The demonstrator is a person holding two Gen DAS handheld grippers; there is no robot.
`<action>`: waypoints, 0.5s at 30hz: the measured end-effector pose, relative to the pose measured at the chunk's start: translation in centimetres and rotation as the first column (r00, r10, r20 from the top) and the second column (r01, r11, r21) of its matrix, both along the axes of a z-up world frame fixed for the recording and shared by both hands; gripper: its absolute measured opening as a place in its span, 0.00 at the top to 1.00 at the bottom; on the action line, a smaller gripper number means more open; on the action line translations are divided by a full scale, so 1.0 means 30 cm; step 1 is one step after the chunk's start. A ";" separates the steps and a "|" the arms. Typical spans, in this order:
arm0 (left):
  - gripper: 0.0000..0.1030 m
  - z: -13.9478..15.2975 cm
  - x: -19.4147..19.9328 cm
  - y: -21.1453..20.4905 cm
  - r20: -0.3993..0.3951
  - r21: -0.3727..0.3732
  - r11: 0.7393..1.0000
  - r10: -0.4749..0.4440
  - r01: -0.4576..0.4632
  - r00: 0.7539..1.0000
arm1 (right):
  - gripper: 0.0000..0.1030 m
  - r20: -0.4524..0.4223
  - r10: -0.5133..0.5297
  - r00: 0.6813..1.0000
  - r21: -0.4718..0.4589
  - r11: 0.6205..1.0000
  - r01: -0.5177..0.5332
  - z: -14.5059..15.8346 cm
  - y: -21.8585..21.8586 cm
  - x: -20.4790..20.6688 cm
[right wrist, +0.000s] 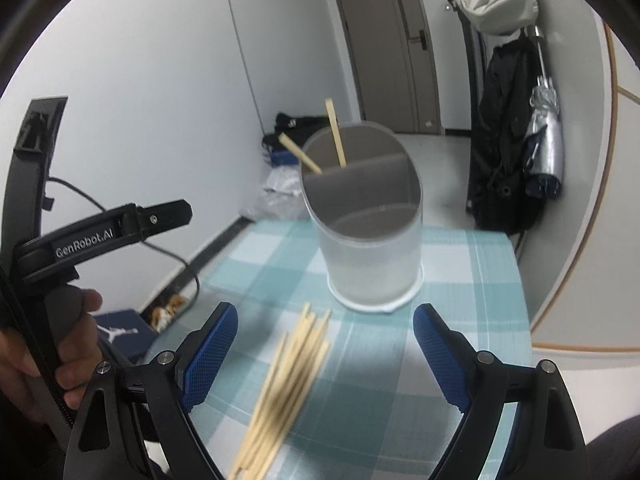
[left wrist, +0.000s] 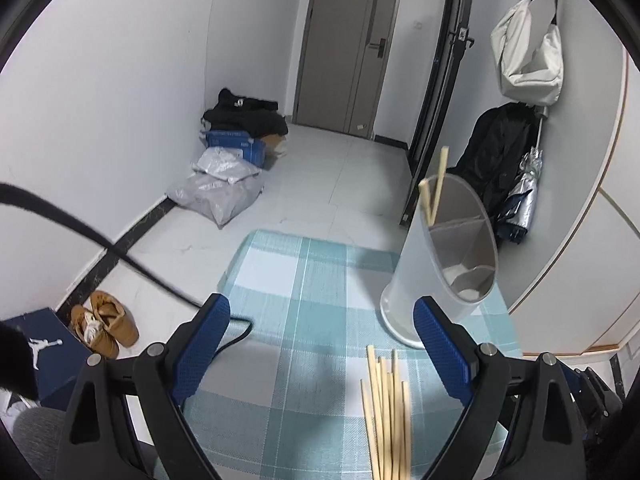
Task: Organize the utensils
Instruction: 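Move both open tools back down to the remaining chopsticks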
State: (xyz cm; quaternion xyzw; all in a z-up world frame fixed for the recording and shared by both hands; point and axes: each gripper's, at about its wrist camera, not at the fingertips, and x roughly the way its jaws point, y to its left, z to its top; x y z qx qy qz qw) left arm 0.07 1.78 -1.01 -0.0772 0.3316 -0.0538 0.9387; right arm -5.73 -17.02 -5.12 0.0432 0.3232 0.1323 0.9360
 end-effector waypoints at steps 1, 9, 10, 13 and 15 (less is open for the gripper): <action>0.11 -0.017 0.003 0.003 -0.008 -0.004 1.000 -0.002 0.002 1.000 | 0.13 -0.012 -0.004 1.000 -0.012 1.000 0.004 -0.015 0.004 0.006; 0.11 -0.095 0.044 0.025 -0.029 0.064 0.998 -0.021 0.023 0.999 | 0.13 -0.197 0.006 0.980 -0.069 0.997 -0.020 -0.142 0.036 0.082; 0.11 -0.096 0.054 0.029 -0.038 0.067 0.998 -0.021 0.023 0.999 | 0.14 -0.219 0.001 0.976 -0.083 0.996 -0.019 -0.159 0.041 0.093; 0.11 -0.092 0.070 0.043 -0.048 0.041 0.999 -0.024 0.026 0.999 | 0.17 -0.267 -0.009 0.964 -0.090 0.996 -0.016 -0.199 0.052 0.116; 0.11 -0.095 0.078 0.045 -0.060 0.037 0.999 -0.024 0.026 0.998 | 0.22 -0.297 -0.015 0.955 -0.104 0.994 -0.017 -0.224 0.064 0.138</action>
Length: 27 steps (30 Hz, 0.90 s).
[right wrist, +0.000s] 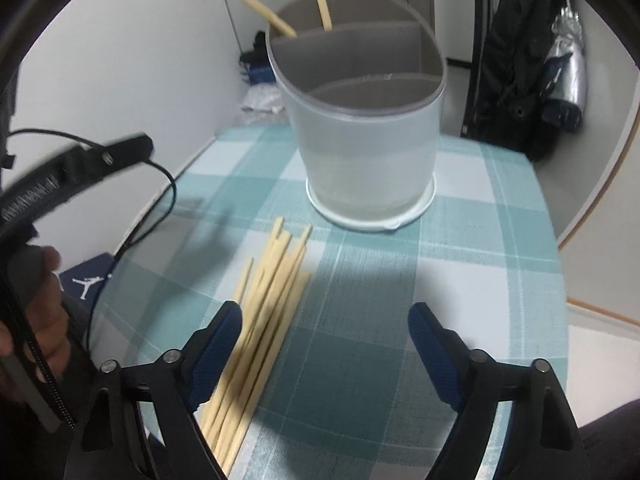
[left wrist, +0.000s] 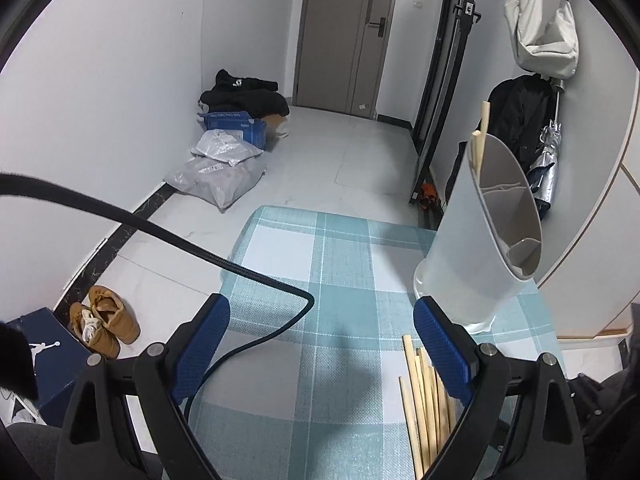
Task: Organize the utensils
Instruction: 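Move both open tools back down to the remaining chopsticks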
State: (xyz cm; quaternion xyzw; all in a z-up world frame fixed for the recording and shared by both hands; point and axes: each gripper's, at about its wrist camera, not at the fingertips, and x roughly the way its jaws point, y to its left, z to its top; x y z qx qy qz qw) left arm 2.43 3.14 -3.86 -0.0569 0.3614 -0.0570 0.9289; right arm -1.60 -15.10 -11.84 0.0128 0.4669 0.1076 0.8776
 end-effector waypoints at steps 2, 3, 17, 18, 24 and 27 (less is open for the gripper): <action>0.11 -0.003 0.005 0.002 -0.014 -0.005 1.000 -0.002 0.002 1.000 | 0.30 -0.024 -0.005 1.000 -0.024 1.000 0.004 -0.020 0.010 0.018; 0.11 -0.001 0.007 0.005 -0.021 -0.008 1.000 0.000 0.000 1.000 | 0.39 -0.041 -0.007 0.999 -0.035 0.999 0.006 -0.030 0.016 0.029; 0.11 0.009 0.059 0.089 -0.064 -0.086 0.992 0.090 -0.095 0.994 | 0.61 -0.101 -0.027 0.994 -0.125 0.992 0.014 -0.065 0.080 0.123; 0.11 0.008 0.060 0.092 -0.068 -0.093 0.991 0.092 -0.098 0.994 | 0.63 -0.110 -0.027 0.994 -0.126 0.992 0.013 -0.068 0.081 0.125; 0.11 0.004 0.070 0.113 -0.085 -0.129 0.985 0.109 -0.119 0.990 | 0.66 -0.132 -0.043 0.990 -0.118 0.993 0.028 -0.079 0.071 0.121; 0.11 0.000 0.076 0.119 -0.099 -0.134 0.983 0.112 -0.124 0.989 | 0.72 -0.137 -0.025 0.990 -0.141 0.990 0.006 -0.077 0.089 0.131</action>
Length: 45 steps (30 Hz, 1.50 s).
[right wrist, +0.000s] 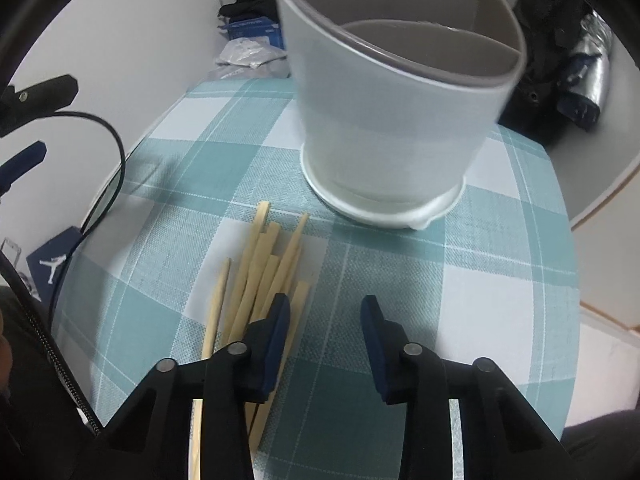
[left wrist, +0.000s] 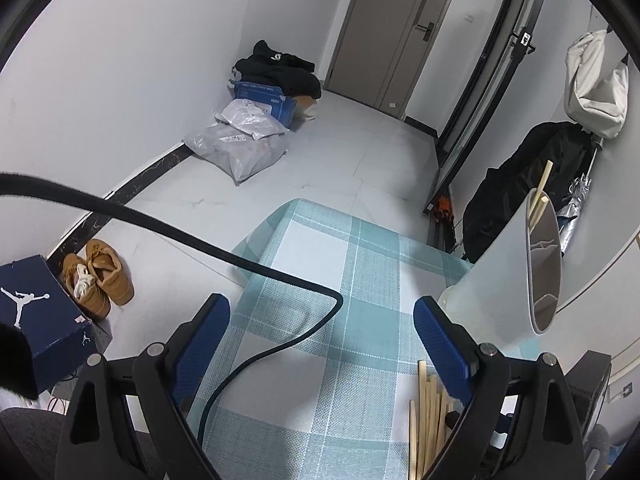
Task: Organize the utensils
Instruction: 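Move both open tools back down to the remaining chopsticks, then close the right tool on a chopstick beside the holder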
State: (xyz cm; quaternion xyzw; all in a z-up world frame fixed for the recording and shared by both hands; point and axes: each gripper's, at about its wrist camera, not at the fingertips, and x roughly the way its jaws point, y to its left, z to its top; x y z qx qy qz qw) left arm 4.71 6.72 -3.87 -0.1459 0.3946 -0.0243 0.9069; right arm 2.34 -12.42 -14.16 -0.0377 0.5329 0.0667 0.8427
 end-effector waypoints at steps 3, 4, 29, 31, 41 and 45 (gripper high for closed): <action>0.11 -0.007 0.003 0.007 -0.010 -0.005 1.000 0.005 -0.005 1.000 | 0.81 0.003 0.039 0.999 -0.049 0.998 -0.038 0.004 0.031 0.018; 0.11 -0.008 0.004 0.009 -0.013 -0.004 1.000 0.008 -0.008 1.000 | 0.81 -0.003 0.048 0.999 -0.064 0.997 -0.048 0.004 0.039 0.026; 0.11 -0.029 0.014 0.050 -0.069 -0.047 0.998 0.041 -0.044 0.997 | 0.81 -0.048 0.051 0.998 -0.017 0.999 -0.051 -0.011 0.035 0.035; 0.11 -0.032 0.015 0.049 -0.072 -0.052 0.998 0.040 -0.044 0.997 | 0.81 -0.051 0.050 0.997 -0.041 0.998 -0.052 -0.014 0.049 0.047; 0.11 -0.082 0.016 0.012 -0.088 -0.009 1.000 0.001 -0.002 0.996 | 0.89 -0.038 0.099 0.994 -0.047 0.994 -0.101 -0.018 0.075 0.079; 0.11 -0.091 0.005 -0.010 -0.098 0.024 0.999 -0.022 0.025 0.995 | 0.89 -0.023 0.062 0.998 0.036 0.997 -0.061 0.000 0.011 0.091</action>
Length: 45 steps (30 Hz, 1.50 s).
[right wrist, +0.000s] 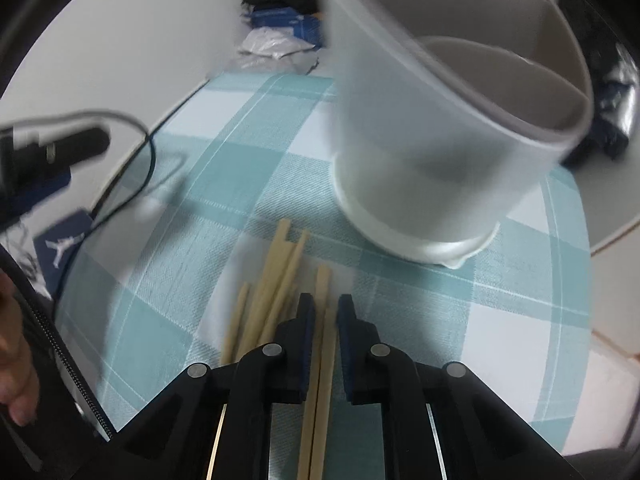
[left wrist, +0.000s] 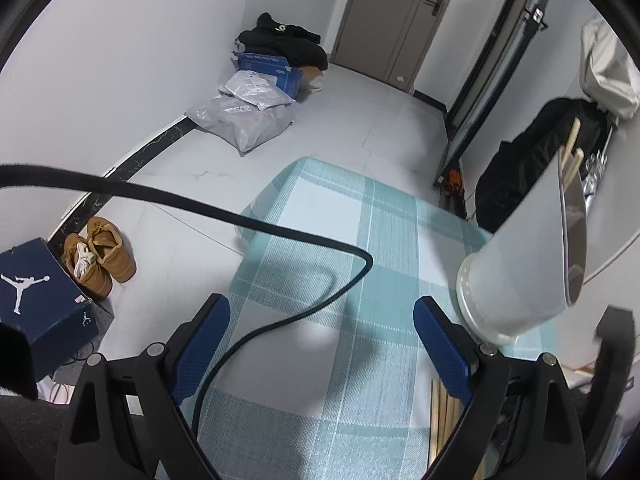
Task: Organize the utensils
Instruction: 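Close the right tool on a chopstick beside the holder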
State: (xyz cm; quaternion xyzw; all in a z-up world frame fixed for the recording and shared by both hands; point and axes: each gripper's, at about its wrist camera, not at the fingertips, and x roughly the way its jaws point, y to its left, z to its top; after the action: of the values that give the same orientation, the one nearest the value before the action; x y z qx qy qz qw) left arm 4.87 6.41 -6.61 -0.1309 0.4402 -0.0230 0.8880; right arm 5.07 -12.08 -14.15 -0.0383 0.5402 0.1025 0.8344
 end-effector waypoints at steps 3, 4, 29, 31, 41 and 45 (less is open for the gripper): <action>0.11 -0.007 -0.014 -0.027 -0.009 0.021 0.999 -0.040 0.041 0.999 | 0.89 0.005 -0.060 0.998 0.095 0.994 0.059 0.024 -0.077 0.014; 0.11 -0.009 -0.019 -0.039 -0.014 0.035 0.998 -0.058 0.058 0.998 | 0.89 0.010 -0.084 0.996 0.143 0.986 0.082 0.041 -0.110 0.016; 0.11 -0.039 -0.052 -0.108 -0.093 0.090 0.992 -0.075 0.084 0.993 | 0.86 0.006 0.027 1.000 0.048 0.998 -0.027 0.052 -0.136 -0.056; 0.11 -0.042 -0.051 -0.105 -0.097 0.088 0.993 -0.071 0.080 0.993 | 0.86 0.006 0.052 0.999 0.011 0.999 -0.052 0.050 -0.129 -0.061; 0.11 -0.060 -0.065 -0.119 -0.113 0.128 0.985 -0.099 0.114 0.989 | 0.94 -0.015 0.082 0.997 -0.041 0.996 -0.082 0.055 -0.034 -0.014; 0.11 -0.067 -0.074 -0.147 -0.130 0.112 0.979 -0.157 0.171 0.979 | 0.97 0.008 0.020 1.000 0.066 0.998 -0.021 0.083 -0.101 -0.019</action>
State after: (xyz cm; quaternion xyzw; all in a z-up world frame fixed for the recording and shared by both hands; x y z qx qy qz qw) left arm 2.66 2.01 -8.62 -0.0406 0.5029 -0.0614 0.8612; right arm 4.50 -15.10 -11.65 -0.0169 0.5330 0.1286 0.8361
